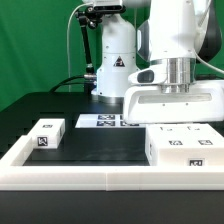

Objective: Assemble cabinet

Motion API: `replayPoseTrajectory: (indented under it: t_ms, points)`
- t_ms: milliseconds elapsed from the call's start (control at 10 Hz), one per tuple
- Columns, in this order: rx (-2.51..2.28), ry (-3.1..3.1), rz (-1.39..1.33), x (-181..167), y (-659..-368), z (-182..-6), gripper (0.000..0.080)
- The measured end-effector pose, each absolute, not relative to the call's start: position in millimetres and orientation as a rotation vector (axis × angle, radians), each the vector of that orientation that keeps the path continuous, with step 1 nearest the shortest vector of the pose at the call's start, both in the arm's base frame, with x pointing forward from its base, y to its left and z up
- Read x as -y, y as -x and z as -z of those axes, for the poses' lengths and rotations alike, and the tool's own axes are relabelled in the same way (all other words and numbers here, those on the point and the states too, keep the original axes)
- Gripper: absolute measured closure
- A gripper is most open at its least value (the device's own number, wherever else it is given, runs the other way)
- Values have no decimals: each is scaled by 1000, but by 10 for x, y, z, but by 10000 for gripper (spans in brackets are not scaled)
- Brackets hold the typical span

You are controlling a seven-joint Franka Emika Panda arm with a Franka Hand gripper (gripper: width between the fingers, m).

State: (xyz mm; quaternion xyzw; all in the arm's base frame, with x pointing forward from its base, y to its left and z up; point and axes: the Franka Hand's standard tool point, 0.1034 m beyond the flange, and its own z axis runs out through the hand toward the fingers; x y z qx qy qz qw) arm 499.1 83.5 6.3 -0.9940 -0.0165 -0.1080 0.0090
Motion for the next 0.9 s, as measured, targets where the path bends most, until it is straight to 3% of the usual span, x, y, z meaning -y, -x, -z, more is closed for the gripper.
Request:
replayPoseTrajectory:
  t_ms: [100, 600, 900]
  points:
    - [61, 3105, 334, -828, -4993, -76, 588]
    - [83, 3094, 271, -831, -5040, -509, 588]
    - [85, 3097, 264, -830, -5020, -461, 588]
